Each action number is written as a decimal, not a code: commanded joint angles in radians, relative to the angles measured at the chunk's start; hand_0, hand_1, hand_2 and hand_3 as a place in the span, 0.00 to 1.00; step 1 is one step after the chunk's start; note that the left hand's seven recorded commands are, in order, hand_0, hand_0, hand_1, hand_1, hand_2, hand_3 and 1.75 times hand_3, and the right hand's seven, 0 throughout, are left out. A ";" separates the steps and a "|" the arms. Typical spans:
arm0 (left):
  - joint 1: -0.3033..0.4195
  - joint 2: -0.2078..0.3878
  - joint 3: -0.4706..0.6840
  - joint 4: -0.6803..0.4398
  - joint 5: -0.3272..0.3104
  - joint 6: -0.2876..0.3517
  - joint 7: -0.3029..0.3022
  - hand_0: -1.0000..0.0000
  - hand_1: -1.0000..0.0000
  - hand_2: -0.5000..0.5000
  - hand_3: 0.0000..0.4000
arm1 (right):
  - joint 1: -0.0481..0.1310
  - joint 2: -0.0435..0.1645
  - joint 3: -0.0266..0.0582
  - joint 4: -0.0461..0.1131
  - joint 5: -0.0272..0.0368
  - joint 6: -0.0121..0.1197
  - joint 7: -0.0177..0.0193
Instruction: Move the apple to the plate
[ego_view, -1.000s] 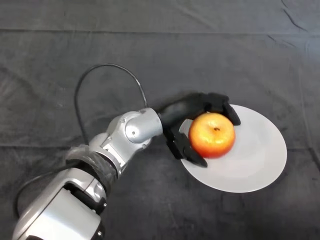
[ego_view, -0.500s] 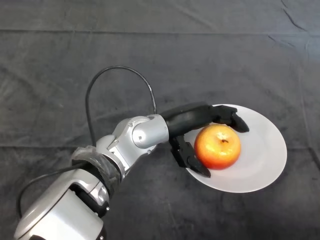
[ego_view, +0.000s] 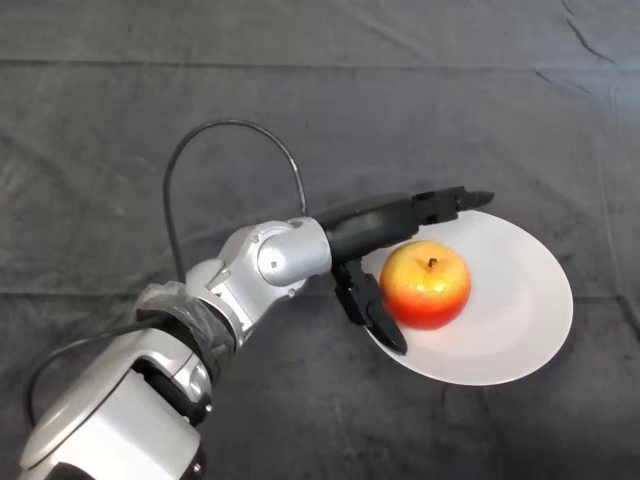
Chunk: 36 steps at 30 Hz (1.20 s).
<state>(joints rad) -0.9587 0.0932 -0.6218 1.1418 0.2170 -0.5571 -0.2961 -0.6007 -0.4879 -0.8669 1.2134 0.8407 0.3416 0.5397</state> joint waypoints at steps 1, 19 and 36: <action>-0.055 0.040 -0.029 -0.017 -0.016 0.004 -0.013 1.00 1.00 0.50 0.00 | 0.000 -0.013 -0.0124 0.002 -0.0004 -0.003 -0.0014; -0.039 0.164 0.135 0.010 -0.110 -0.012 0.012 1.00 1.00 0.50 0.00 | 0.000 -0.013 -0.0125 0.002 -0.0007 -0.004 -0.0010; 0.039 0.298 0.316 0.041 -0.206 -0.004 0.025 1.00 1.00 0.50 0.00 | 0.000 -0.012 -0.0123 0.001 -0.0011 -0.004 -0.0013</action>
<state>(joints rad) -0.9563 0.3518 -0.3306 1.1465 0.0234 -0.5582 -0.2829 -0.6007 -0.4879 -0.8668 1.2135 0.8407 0.3416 0.5399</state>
